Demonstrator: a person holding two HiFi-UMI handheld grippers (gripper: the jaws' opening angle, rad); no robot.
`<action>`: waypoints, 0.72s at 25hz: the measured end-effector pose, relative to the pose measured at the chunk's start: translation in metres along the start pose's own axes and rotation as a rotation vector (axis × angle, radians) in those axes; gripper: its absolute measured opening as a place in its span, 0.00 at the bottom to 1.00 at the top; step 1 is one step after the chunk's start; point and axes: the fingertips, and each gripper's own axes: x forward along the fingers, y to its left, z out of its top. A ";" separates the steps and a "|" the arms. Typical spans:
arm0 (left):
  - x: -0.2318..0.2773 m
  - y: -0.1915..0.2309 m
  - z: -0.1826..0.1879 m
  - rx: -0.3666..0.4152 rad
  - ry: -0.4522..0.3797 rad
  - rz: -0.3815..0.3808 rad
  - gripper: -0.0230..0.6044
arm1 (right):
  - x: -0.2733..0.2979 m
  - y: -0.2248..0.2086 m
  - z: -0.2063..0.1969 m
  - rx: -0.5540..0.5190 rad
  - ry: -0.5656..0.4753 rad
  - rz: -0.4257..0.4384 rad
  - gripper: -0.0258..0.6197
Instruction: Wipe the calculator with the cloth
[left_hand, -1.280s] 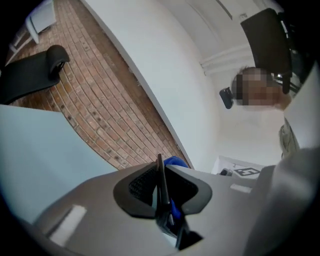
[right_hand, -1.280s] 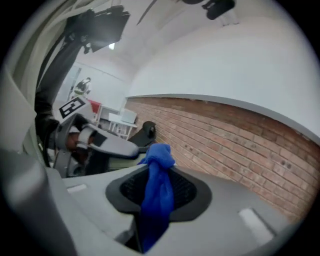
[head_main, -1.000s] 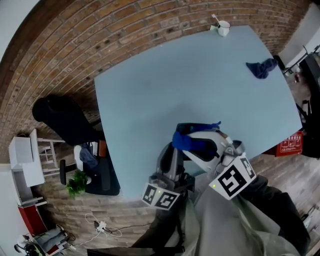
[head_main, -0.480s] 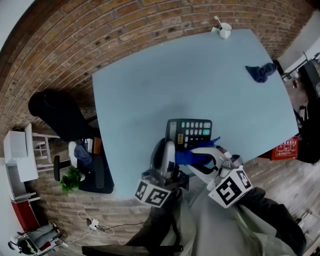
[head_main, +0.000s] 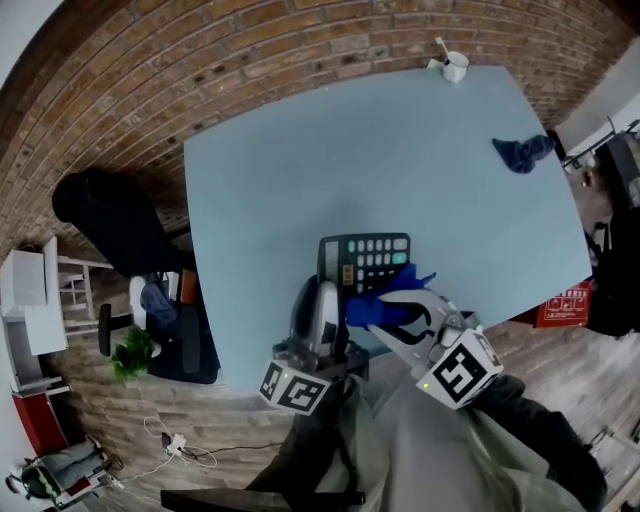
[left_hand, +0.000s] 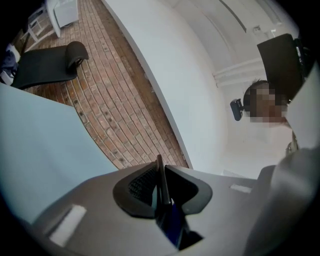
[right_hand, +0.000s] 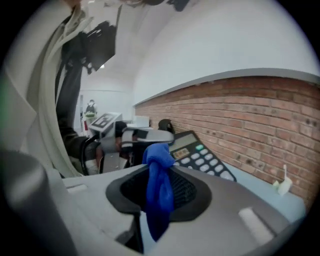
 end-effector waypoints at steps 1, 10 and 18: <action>-0.001 0.002 0.002 -0.004 -0.005 0.001 0.13 | 0.003 0.006 0.002 -0.042 -0.009 0.013 0.20; 0.003 -0.010 0.004 0.070 0.004 -0.042 0.13 | -0.025 -0.100 -0.013 0.137 -0.032 -0.283 0.20; 0.001 -0.012 0.001 0.117 0.029 -0.035 0.13 | 0.002 -0.072 0.024 -0.007 -0.127 -0.165 0.20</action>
